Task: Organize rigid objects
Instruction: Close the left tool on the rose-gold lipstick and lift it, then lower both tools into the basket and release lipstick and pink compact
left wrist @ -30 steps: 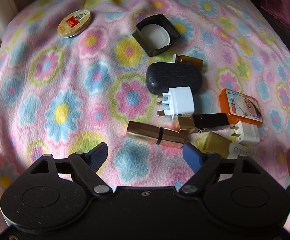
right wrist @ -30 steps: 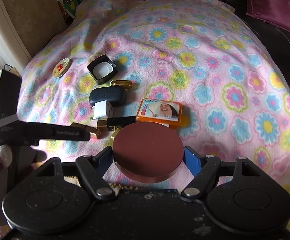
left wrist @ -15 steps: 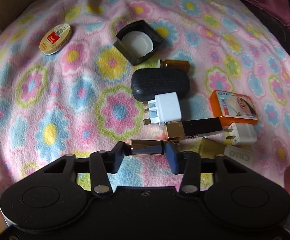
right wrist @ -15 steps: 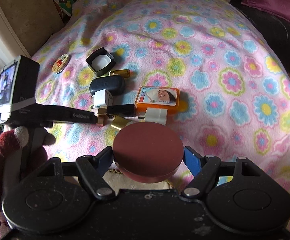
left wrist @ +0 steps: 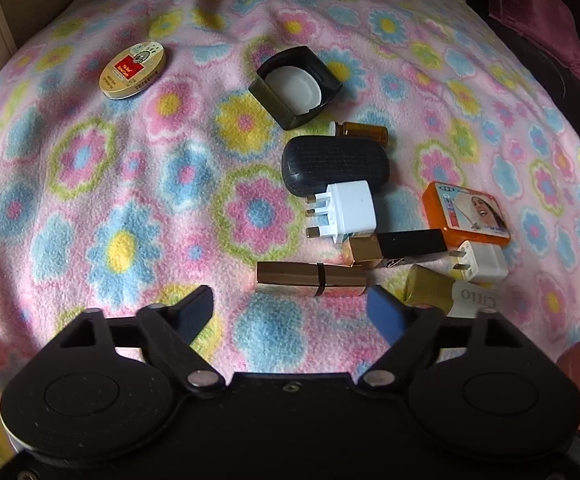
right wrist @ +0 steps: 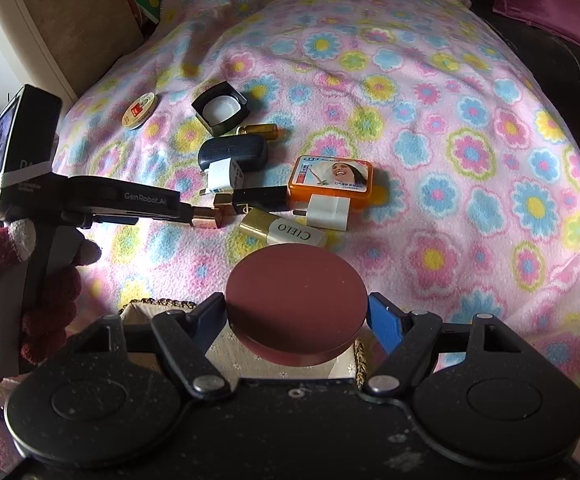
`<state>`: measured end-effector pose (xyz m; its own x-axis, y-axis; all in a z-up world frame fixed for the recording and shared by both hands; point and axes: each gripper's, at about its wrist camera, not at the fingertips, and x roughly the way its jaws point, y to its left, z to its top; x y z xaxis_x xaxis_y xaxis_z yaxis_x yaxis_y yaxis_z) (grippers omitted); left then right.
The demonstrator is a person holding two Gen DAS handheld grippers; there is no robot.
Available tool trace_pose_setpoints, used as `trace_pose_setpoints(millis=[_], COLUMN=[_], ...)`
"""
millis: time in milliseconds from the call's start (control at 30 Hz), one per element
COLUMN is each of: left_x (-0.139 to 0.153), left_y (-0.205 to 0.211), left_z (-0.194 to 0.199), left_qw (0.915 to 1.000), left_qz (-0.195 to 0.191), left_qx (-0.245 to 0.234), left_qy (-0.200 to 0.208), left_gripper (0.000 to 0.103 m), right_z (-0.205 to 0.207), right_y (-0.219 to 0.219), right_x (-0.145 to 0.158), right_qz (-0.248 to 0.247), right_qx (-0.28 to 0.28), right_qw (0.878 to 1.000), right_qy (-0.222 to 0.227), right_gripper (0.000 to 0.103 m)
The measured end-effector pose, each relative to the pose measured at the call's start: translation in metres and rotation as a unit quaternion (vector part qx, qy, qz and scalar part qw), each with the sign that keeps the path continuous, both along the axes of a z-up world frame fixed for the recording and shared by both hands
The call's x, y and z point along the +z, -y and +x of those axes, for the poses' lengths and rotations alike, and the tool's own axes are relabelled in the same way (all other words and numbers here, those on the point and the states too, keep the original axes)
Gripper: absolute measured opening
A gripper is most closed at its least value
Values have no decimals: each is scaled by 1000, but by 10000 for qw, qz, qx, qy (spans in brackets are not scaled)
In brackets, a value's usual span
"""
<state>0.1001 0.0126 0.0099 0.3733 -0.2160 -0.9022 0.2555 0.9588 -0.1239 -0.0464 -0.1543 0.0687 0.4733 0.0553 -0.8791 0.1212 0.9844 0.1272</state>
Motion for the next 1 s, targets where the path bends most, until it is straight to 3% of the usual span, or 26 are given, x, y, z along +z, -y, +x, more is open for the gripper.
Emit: trace_pose_setpoints(millis=[200, 400, 567, 600, 633, 800, 1000], left_x=[-7, -20, -29, -30, -31, -24, 2], left_y=[14, 17, 26, 28, 29, 26, 10], left_z=[-1, 13, 18, 18, 18, 9, -26], left_qw=[9999, 9993, 9988, 9987, 9987, 9987, 9988], left_qz=[138, 173, 443, 478, 495, 499, 441], left_qx=[-34, 306, 155, 112, 53, -36, 110], left_qy=[40, -130, -114, -102, -61, 55, -176], left_gripper=[82, 82, 82, 80, 70, 67, 67], right_z=[-2, 4, 11, 12, 12, 9, -10], right_y=[3, 10, 12, 11, 10, 3, -8], right_x=[-14, -25, -31, -32, -32, -31, -24], right_qz=[113, 214, 256, 256, 252, 246, 221], right_qx=[-21, -103, -102, -86, -76, 27, 226], right_qw=[9997, 9991, 9986, 9986, 9986, 9987, 9989], right_qy=[-210, -362, -448, -459, -464, -439, -338], right_gripper=[76, 76, 76, 76, 76, 76, 76])
